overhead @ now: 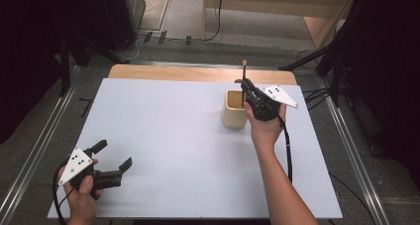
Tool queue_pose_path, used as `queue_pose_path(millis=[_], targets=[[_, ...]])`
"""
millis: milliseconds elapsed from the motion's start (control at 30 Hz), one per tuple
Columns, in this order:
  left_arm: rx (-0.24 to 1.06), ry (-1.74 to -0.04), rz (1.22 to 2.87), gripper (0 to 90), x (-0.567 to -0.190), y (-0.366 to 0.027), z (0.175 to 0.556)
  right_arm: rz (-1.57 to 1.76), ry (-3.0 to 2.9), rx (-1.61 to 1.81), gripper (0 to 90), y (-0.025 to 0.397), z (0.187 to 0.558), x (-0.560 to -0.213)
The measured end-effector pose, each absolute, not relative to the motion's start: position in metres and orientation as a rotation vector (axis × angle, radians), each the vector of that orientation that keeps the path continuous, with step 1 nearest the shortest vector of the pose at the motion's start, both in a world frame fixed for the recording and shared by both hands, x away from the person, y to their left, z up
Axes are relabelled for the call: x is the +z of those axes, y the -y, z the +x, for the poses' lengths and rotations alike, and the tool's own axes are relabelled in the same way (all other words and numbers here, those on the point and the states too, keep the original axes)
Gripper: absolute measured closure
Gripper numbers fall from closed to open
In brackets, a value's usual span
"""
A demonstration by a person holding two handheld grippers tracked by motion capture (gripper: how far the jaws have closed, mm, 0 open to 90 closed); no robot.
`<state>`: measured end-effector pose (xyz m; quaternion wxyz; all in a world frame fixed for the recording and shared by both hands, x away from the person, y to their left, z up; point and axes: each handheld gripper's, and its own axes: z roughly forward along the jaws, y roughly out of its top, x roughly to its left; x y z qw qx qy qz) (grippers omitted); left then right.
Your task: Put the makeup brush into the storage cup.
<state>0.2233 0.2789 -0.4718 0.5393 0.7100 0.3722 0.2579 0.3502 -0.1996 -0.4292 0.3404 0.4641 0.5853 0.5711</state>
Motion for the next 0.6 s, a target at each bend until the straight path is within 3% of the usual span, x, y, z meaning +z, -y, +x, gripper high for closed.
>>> queue_pose_path(millis=[600], targets=[[0.614,-0.885,1.688,0.0,-0.472,-0.279,0.223,1.233,-1.550,1.460,84.4,0.199,0.350,-0.445]])
